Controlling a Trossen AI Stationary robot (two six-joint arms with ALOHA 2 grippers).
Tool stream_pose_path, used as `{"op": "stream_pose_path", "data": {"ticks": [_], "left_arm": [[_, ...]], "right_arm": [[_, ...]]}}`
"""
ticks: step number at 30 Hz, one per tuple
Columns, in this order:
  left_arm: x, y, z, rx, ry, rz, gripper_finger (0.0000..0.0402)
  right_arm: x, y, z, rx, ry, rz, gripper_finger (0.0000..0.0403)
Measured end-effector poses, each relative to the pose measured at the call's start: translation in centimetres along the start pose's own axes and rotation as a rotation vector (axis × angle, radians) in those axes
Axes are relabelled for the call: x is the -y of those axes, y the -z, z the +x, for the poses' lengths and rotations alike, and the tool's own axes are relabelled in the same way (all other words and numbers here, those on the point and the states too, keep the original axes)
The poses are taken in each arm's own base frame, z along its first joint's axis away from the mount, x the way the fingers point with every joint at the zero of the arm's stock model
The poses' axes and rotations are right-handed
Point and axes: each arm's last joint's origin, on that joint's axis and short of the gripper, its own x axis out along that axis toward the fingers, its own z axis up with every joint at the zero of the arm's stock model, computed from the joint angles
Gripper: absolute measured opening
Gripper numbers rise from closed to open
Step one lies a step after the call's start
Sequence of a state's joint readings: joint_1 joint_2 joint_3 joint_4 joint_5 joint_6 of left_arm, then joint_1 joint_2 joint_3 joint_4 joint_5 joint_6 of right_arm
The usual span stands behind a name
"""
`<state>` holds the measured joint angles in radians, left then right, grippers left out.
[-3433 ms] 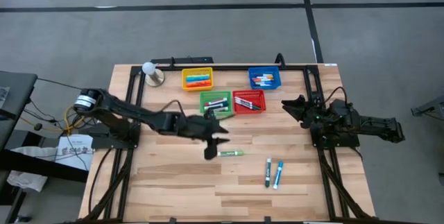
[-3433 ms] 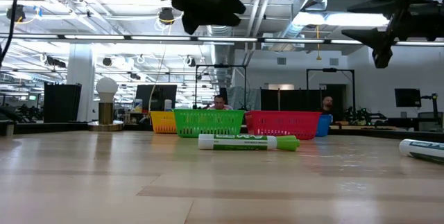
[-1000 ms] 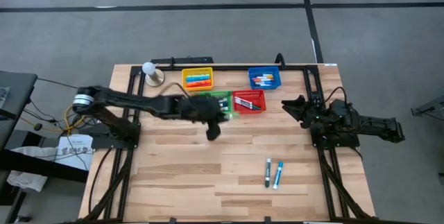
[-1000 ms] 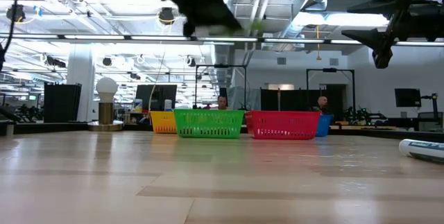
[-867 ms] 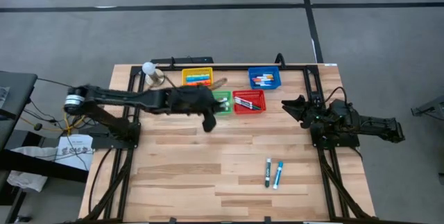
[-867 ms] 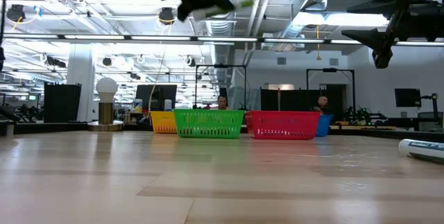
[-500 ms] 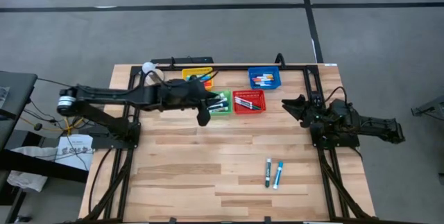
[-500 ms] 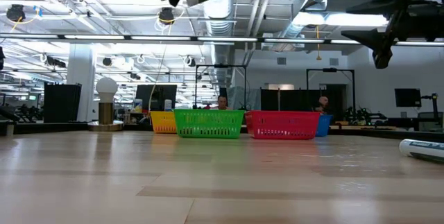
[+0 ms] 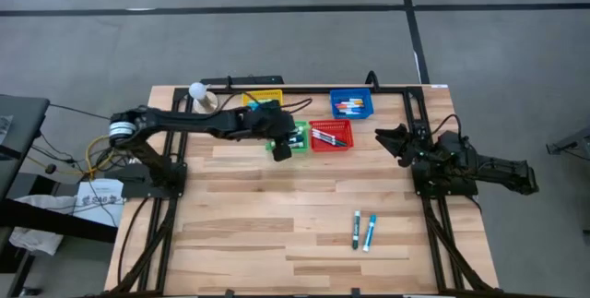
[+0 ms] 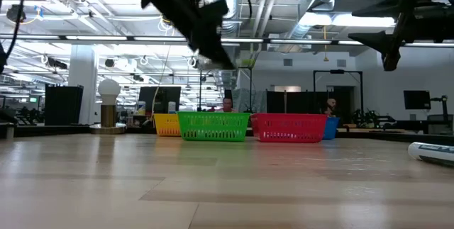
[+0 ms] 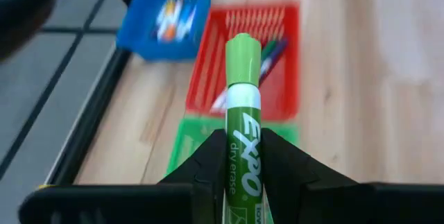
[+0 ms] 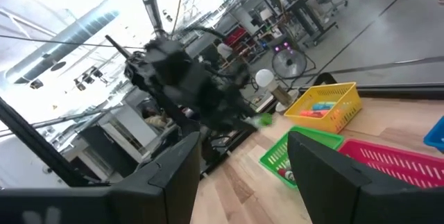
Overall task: Pick & Place Markers
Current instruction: Put the light green marker into the green bin
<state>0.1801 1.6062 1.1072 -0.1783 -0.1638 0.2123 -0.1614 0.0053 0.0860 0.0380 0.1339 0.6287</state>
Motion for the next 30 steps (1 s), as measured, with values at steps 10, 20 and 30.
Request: {"op": "stream_pose_path", "data": {"ticks": [10, 20, 30], "left_arm": [[-3.0, 4.0, 4.8, -0.164, 0.083, -0.031, 0.007], [-2.9, 6.2, 5.2, -0.213, 0.148, -0.059, 0.0073], [-2.7, 6.3, 5.6, -0.203, 0.168, -0.066, 0.0077]], "right_arm": [[0.0, 0.0, 0.0, 0.0, 0.0, 0.0, 0.0205], [0.0, 0.0, 0.0, 0.0, 0.0, 0.0, 0.0205], [0.0, 0.0, 0.0, 0.001, 0.001, 0.0, 0.0205]]}}
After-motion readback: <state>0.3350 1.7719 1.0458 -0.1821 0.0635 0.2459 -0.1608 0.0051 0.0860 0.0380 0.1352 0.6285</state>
